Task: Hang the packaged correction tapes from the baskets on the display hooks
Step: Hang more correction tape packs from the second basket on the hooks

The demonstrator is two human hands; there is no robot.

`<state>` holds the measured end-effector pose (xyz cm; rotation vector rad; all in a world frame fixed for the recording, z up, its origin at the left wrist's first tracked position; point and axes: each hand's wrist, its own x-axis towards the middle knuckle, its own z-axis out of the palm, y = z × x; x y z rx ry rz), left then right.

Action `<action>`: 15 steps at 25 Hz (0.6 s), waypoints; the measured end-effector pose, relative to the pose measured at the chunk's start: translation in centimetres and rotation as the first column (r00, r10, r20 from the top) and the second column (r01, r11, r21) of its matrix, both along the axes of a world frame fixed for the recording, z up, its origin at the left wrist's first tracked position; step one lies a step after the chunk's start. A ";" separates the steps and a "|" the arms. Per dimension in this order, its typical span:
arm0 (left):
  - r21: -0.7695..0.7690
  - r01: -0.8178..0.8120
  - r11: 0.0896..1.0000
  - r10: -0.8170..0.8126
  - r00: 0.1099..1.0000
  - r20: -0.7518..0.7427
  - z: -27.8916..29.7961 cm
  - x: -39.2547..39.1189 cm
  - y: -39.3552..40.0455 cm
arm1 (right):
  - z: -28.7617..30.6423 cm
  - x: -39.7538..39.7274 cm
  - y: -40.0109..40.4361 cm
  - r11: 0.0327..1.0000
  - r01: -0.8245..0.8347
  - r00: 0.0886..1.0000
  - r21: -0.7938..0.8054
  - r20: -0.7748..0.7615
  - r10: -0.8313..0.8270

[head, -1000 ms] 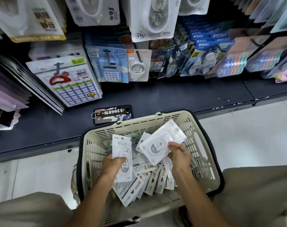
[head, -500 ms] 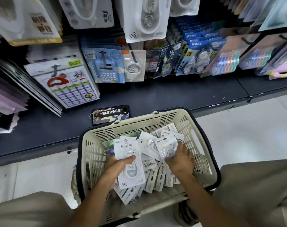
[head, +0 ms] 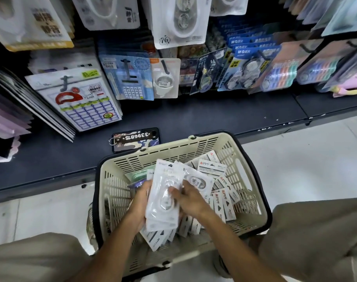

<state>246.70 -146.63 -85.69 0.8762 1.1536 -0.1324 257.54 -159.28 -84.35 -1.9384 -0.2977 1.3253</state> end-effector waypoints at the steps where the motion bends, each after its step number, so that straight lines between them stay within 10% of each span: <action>1: -0.037 0.046 0.998 -0.045 0.999 0.010 -0.1 -0.4 0.1 | -0.4 -1.1 0.9 0.988 -0.121 0.973 -0.096 0.185 0.137; 6: 0.165 0.175 0.971 -0.159 0.982 -0.105 -0.3 -2.0 0.4 | -2.4 -1.3 0.0 0.927 -0.306 0.831 -0.216 0.414 0.371; 10: 0.221 -0.039 0.974 0.069 0.989 -0.133 -0.4 -2.1 1.8 | -5.2 0.4 -3.0 0.700 -0.458 0.464 -0.547 0.525 0.714; 15: 0.236 -0.161 0.958 0.182 0.981 -0.068 -0.8 -1.8 1.8 | -5.2 1.9 -2.7 0.841 -0.358 0.499 -0.407 0.678 0.540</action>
